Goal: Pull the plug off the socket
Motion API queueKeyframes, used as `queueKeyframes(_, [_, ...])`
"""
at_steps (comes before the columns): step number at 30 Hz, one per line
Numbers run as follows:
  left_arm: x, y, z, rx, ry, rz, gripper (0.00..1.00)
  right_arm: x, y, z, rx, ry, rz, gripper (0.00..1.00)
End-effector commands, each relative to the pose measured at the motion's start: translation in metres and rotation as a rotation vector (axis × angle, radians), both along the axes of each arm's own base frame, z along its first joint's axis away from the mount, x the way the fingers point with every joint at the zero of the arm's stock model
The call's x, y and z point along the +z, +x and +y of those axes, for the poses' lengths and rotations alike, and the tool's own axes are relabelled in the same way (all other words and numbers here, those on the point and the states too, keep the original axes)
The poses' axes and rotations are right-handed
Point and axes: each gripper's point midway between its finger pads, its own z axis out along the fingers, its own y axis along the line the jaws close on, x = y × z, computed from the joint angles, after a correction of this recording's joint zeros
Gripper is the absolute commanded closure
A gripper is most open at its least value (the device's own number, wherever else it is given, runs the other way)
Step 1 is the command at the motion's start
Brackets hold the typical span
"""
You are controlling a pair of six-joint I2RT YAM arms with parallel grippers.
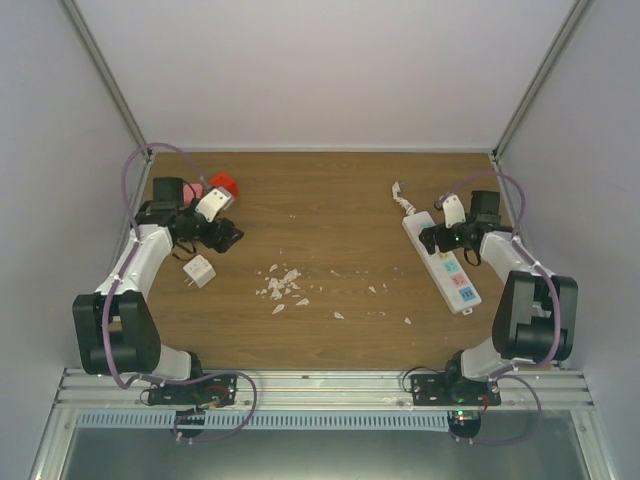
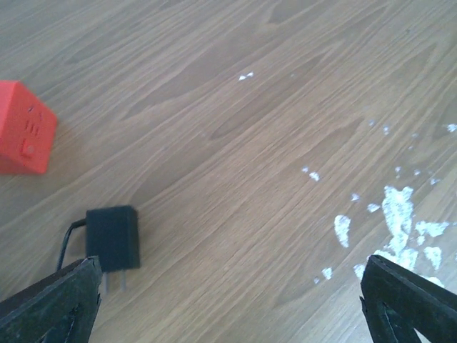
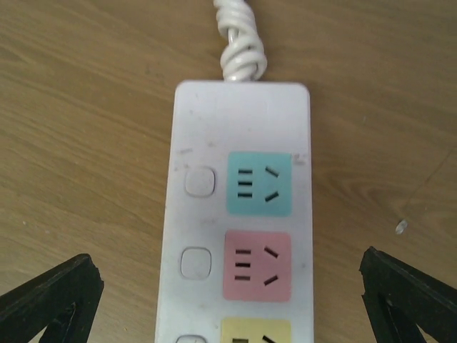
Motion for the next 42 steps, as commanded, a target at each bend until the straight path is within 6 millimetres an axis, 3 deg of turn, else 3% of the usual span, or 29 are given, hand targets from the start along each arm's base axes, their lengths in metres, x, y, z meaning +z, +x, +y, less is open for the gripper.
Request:
queueKeyframes(1, [0.036, 0.017, -0.015, -0.001, -0.046, -0.070, 0.01, 0.036, 0.011, 0.006, 0.026, 0.042, -0.073, 0.00])
queueKeyframes(6, [0.074, 0.034, -0.014, 0.057, -0.086, -0.098, 0.01, 0.087, 0.021, 0.017, 0.079, 0.092, -0.173, 0.00])
queueKeyframes(11, [0.104, 0.039, -0.016, 0.081, -0.125, -0.125, 0.01, 0.147, 0.024, 0.032, 0.140, 0.156, -0.296, 0.00])
queueKeyframes(15, [0.125, 0.035, -0.013, 0.114, -0.164, -0.157, 0.01, 0.185, 0.013, 0.043, 0.188, 0.195, -0.376, 0.00])
queueKeyframes(20, [0.147, 0.022, 0.002, 0.162, -0.217, -0.214, 0.01, 0.208, -0.010, 0.052, 0.222, 0.210, -0.468, 0.00])
queueKeyframes(23, [0.151, 0.011, 0.009, 0.204, -0.224, -0.249, 0.01, 0.211, -0.024, 0.053, 0.221, 0.202, -0.505, 0.00])
queueKeyframes(31, [0.116, -0.017, 0.009, 0.238, -0.223, -0.220, 0.01, 0.175, -0.043, 0.052, 0.211, 0.167, -0.479, 0.00])
queueKeyframes(37, [0.092, -0.022, 0.012, 0.287, -0.233, -0.183, 0.01, 0.154, -0.047, 0.047, 0.197, 0.134, -0.444, 0.00])
queueKeyframes(42, [0.081, -0.022, 0.019, 0.336, -0.218, -0.161, 0.01, 0.147, -0.054, 0.047, 0.192, 0.130, -0.450, 0.00])
